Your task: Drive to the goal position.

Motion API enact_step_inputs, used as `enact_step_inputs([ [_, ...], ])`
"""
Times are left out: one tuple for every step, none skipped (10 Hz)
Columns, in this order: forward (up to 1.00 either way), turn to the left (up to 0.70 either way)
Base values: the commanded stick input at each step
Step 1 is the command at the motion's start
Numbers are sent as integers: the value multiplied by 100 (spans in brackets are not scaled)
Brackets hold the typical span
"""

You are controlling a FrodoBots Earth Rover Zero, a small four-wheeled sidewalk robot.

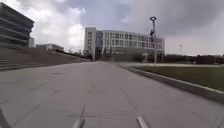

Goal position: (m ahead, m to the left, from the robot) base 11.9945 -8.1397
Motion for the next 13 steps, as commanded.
enact_step_inputs([
  [70,0],
  [70,0],
  [70,0],
  [70,0],
  [70,0],
  [70,0],
  [70,0],
  [70,0],
  [70,0],
  [70,0],
  [70,0],
  [70,0],
  [70,0],
])
